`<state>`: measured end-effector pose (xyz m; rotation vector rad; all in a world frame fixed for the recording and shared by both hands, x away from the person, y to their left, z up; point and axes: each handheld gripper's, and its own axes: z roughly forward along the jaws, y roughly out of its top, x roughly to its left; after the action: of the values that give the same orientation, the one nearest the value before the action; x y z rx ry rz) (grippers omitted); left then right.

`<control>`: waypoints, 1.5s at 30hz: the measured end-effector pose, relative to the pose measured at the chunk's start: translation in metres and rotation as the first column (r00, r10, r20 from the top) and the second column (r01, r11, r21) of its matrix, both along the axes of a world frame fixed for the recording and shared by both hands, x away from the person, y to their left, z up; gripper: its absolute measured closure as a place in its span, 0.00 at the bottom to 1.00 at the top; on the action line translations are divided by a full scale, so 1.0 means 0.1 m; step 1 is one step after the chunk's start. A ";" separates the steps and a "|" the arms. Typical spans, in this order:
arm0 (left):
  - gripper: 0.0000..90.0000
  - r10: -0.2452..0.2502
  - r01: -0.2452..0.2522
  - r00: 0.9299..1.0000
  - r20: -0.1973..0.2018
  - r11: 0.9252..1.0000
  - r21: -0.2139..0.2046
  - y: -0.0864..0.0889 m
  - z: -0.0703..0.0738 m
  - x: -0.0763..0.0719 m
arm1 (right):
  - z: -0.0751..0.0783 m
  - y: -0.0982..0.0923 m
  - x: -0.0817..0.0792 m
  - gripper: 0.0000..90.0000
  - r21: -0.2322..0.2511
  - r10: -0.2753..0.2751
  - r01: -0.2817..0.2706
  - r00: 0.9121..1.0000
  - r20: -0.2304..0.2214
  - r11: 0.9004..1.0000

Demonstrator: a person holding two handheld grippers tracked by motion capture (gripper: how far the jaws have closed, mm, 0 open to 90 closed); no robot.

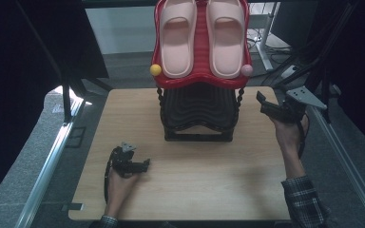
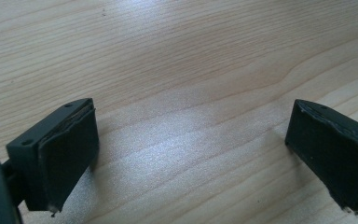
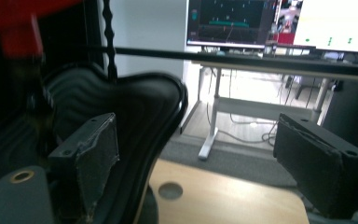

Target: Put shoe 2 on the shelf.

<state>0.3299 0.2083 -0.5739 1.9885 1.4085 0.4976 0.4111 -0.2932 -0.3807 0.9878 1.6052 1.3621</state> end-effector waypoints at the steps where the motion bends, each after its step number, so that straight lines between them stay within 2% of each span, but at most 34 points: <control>1: 0.03 0.000 0.000 1.000 -0.002 1.000 0.002 0.00 0.00 0.00 | -0.03 -0.01 -0.02 0.13 -0.008 -0.003 0.002 1.000 -0.011 1.000; 3: 0.03 0.004 -0.004 1.000 0.000 1.000 -0.002 0.00 0.00 0.00 | -0.08 -0.02 -0.05 0.10 -0.027 0.000 -0.001 1.000 -0.022 1.000; 11: 0.03 0.008 -0.008 1.000 0.000 1.000 -0.002 -0.01 0.00 0.00 | -0.26 -0.08 -0.21 0.08 -0.080 0.027 -0.033 0.997 -0.075 0.996; 22: 0.03 0.014 -0.014 1.000 -0.002 1.000 -0.002 -0.01 0.00 -0.01 | -0.48 -0.23 -0.40 0.06 -0.094 0.052 -0.068 0.984 -0.168 0.993; 25: 0.03 0.013 -0.013 1.000 -0.003 1.000 -0.001 -0.01 0.00 -0.01 | -0.52 -0.25 -0.44 0.06 -0.097 0.055 -0.074 0.982 -0.181 0.993; 31: 0.03 0.014 -0.014 1.000 -0.004 1.000 -0.001 -0.01 0.00 -0.01 | -0.73 -0.30 -0.56 0.06 -0.112 0.063 -0.092 0.968 -0.242 0.989; 37: 0.03 0.012 -0.012 1.000 -0.004 1.000 0.000 -0.01 0.00 -0.01 | -0.95 -0.29 -0.63 0.06 -0.115 0.067 -0.108 0.949 -0.309 0.988; 38: 0.03 0.012 -0.012 1.000 -0.004 1.000 0.000 -0.01 0.00 -0.01 | -0.95 -0.29 -0.63 0.06 -0.115 0.067 -0.108 0.949 -0.309 0.988; 39: 0.03 0.012 -0.012 1.000 -0.004 1.000 0.000 -0.01 0.00 -0.02 | -1.02 -0.28 -0.65 0.06 -0.128 0.067 -0.115 0.942 -0.329 0.985; 44: 0.03 0.012 -0.012 1.000 -0.003 1.000 0.001 -0.02 0.00 -0.02 | -1.17 -0.24 -0.69 0.06 -0.146 0.073 -0.134 0.928 -0.364 0.980; 45: 0.03 0.012 -0.012 1.000 -0.003 1.000 0.001 -0.02 0.00 -0.02 | -1.17 -0.24 -0.69 0.06 -0.146 0.073 -0.134 0.928 -0.364 0.980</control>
<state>0.3282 0.2065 -0.5735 1.9837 1.4229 0.5008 0.3421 -0.3170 -0.4974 1.1062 2.0346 1.1351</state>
